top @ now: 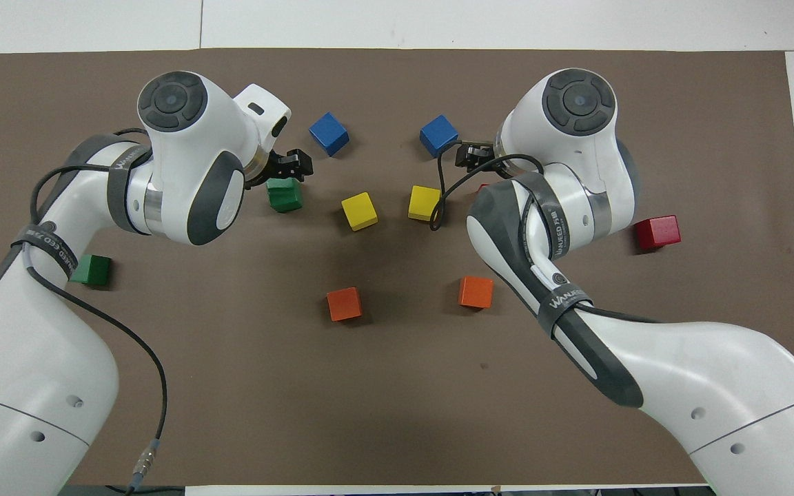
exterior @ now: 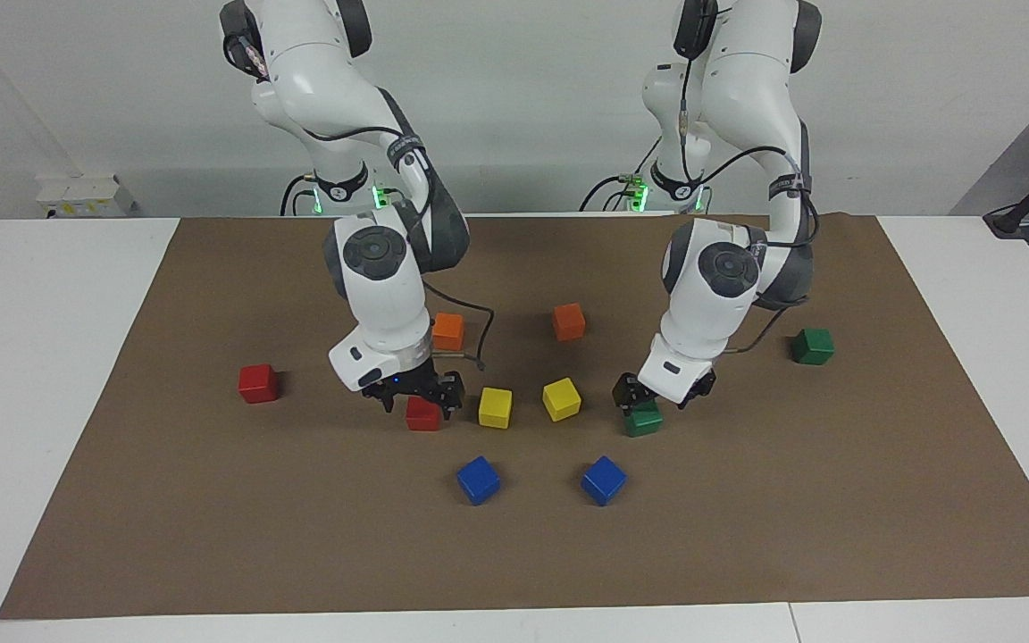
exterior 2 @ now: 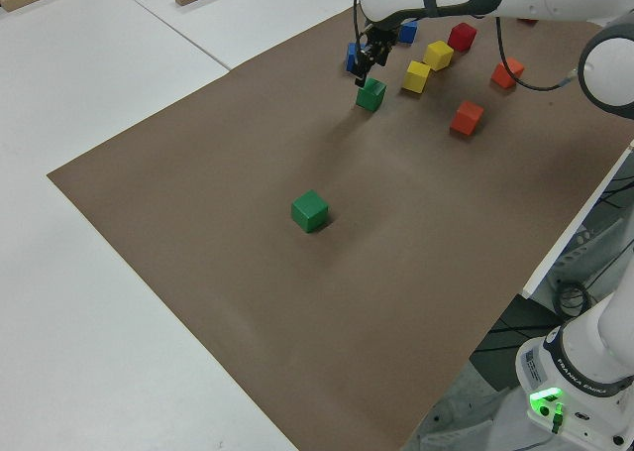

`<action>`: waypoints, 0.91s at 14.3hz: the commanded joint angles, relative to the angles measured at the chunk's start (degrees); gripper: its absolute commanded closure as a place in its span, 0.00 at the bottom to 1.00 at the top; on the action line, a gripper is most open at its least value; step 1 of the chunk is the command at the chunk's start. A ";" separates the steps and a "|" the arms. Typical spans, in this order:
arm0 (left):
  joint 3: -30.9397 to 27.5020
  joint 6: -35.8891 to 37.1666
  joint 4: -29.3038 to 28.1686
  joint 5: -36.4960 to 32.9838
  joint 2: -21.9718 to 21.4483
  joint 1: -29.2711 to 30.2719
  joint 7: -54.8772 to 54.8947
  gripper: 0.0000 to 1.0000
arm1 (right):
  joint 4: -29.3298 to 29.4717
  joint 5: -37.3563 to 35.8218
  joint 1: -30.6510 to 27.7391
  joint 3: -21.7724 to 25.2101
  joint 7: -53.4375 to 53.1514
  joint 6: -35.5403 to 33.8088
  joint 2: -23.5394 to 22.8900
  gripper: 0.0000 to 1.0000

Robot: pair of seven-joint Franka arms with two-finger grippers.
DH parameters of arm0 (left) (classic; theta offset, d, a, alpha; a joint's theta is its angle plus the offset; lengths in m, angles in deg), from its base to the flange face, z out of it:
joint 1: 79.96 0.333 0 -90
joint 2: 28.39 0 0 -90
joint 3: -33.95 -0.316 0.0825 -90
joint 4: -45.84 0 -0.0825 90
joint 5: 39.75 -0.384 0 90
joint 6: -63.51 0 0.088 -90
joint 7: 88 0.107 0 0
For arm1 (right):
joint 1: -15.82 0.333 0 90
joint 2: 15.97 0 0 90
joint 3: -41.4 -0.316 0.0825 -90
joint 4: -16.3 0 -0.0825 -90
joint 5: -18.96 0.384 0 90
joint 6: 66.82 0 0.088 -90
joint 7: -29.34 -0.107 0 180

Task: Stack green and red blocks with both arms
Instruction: 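Reach the left gripper to green while the right gripper reaches red, then close the left gripper on green while the right gripper grips red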

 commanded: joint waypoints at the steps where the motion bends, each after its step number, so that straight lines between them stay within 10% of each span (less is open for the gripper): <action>1: -0.69 -2.37 -1.09 -1.25 0.29 -0.68 -0.25 0.00 | -3.76 -0.46 0.23 0.02 -1.21 3.04 1.10 0.00; 10: -0.61 -8.35 -6.19 -1.17 0.29 -0.94 -0.34 0.00 | -12.73 -0.46 -0.12 -0.07 0.19 10.60 3.13 0.01; 11: -0.61 -8.44 -6.19 -1.17 0.29 -1.03 -0.34 0.03 | -12.82 -0.46 -0.03 -0.07 0.19 10.52 3.13 0.15; 13: -0.61 -8.53 -6.19 -1.17 0.29 -1.12 -0.43 0.15 | -13.52 -0.46 -0.21 -0.07 0.19 10.52 3.30 0.77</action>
